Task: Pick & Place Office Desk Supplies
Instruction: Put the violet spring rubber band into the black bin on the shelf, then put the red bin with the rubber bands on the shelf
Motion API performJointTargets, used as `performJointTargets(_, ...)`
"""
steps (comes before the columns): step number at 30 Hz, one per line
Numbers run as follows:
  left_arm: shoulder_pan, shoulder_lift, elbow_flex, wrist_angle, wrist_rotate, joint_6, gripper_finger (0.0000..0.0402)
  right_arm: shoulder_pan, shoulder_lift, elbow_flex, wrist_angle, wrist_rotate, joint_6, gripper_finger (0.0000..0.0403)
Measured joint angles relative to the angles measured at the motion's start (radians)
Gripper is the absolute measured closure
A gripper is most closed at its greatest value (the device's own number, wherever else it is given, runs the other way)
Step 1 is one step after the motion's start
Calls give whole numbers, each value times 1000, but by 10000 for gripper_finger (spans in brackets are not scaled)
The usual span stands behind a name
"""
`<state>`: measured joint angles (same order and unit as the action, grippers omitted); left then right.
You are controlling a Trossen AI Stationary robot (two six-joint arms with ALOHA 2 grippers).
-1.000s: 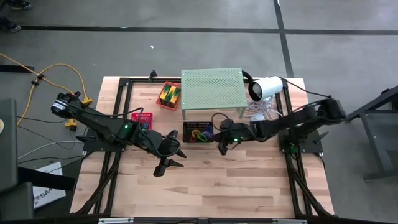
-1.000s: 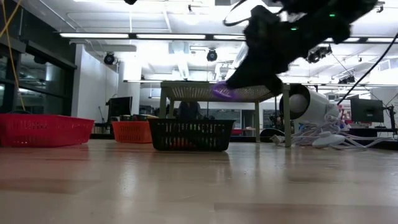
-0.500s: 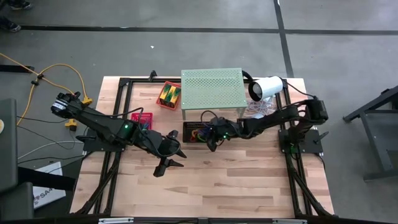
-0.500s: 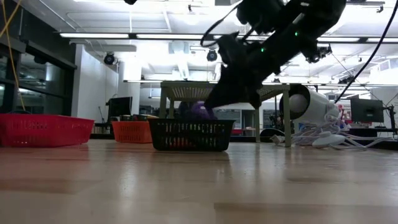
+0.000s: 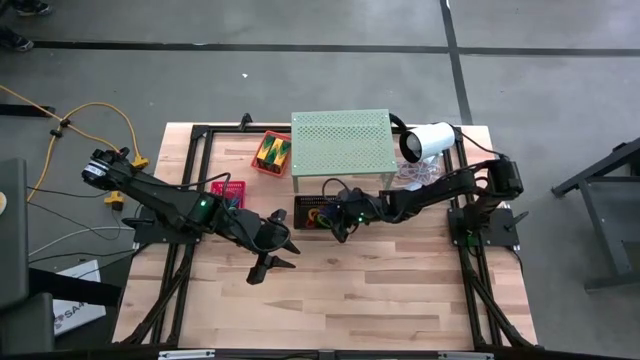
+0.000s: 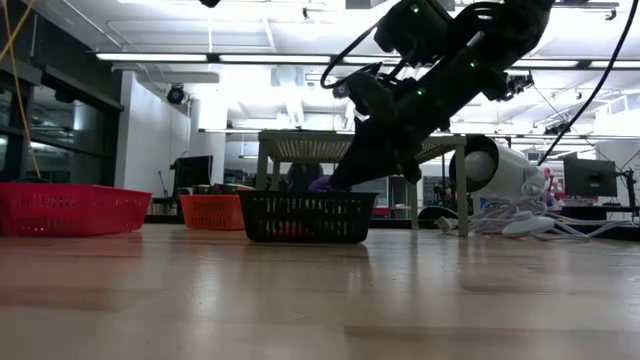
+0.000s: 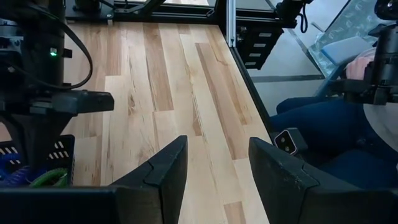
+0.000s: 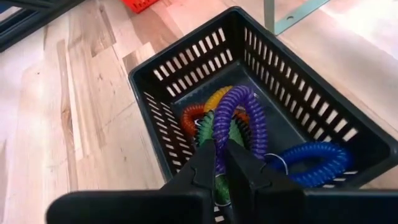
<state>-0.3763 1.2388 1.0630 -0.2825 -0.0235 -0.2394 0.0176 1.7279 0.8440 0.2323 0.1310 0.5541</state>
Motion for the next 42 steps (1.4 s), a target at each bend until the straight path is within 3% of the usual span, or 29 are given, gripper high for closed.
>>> performJointTargets(19,0,0,0,0,0,0,236,0,-1,0,0,0,-2,345)
performJointTargets(30,0,0,0,0,0,0,236,0,-2,0,2,0,-2,344)
performJointTargets(36,0,0,0,0,0,0,236,0,-2,0,80,-12,-12,345)
performJointTargets(42,0,0,0,0,0,0,236,-9,-2,0,195,-96,-45,345)
